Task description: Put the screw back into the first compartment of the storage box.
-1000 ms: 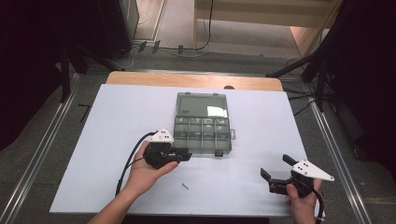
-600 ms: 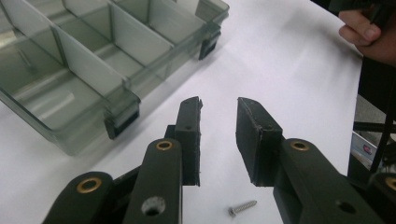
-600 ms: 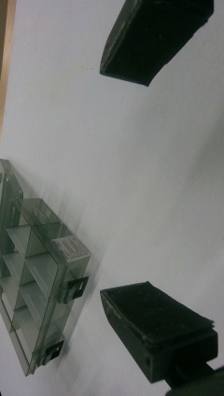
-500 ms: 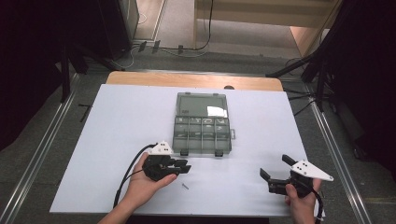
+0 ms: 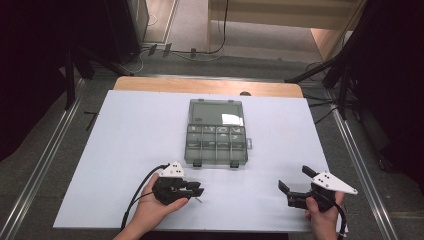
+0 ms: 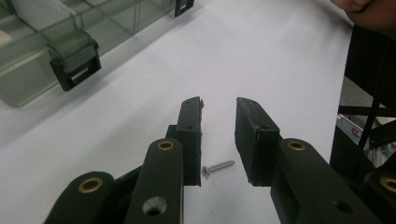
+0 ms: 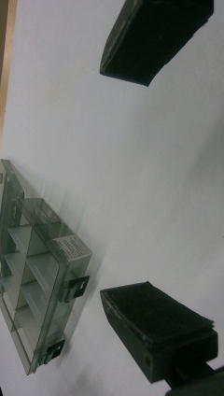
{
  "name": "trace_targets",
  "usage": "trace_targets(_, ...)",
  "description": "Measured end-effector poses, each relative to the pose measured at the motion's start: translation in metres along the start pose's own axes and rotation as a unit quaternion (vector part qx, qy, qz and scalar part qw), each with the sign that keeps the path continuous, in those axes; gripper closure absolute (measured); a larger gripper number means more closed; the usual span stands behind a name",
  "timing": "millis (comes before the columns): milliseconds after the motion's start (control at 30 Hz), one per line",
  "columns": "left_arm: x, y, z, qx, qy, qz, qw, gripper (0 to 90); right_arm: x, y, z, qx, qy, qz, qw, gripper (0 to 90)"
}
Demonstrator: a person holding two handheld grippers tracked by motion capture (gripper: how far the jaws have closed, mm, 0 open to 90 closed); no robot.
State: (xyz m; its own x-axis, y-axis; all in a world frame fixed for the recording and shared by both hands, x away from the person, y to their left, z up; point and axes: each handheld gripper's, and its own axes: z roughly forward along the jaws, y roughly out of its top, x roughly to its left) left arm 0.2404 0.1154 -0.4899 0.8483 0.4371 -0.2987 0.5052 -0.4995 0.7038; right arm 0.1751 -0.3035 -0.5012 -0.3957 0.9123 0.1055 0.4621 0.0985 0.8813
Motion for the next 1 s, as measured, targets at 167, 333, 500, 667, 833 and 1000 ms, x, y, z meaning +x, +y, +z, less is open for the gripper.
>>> trace_targets(167, -0.002, -0.008, 0.001, 0.009, 0.003, 0.000, 1.0000, 71.6, 0.000, 0.001, 0.000, -0.001, 0.001, -0.002, 1.0000, 0.0)
trace_targets(333, -0.003, -0.012, -0.003, 0.009, 0.004, -0.005, 0.9999, 71.7, 0.000, 0.001, -0.001, -0.002, 0.000, -0.002, 1.0000, 0.0)
trace_targets(500, -0.003, -0.020, -0.010, 0.010, -0.002, -0.002, 0.9999, 78.0, 0.000, 0.001, -0.003, -0.004, -0.002, 0.000, 1.0000, 0.0)
trace_targets(667, -0.004, -0.025, -0.007, 0.028, -0.010, 0.005, 0.9995, 90.0, -0.001, 0.001, -0.001, -0.003, -0.003, -0.001, 1.0000, 0.0)
trace_targets(833, -0.009, -0.021, 0.001, 0.035, 0.000, 0.025, 0.9991, 90.0, -0.001, 0.001, -0.001, -0.001, -0.002, -0.004, 1.0000, 0.0)
trace_targets(1000, -0.004, -0.010, 0.006, 0.027, 0.008, 0.026, 0.9993, 78.7, 0.000, 0.000, -0.001, -0.001, -0.002, -0.001, 1.0000, 0.0)
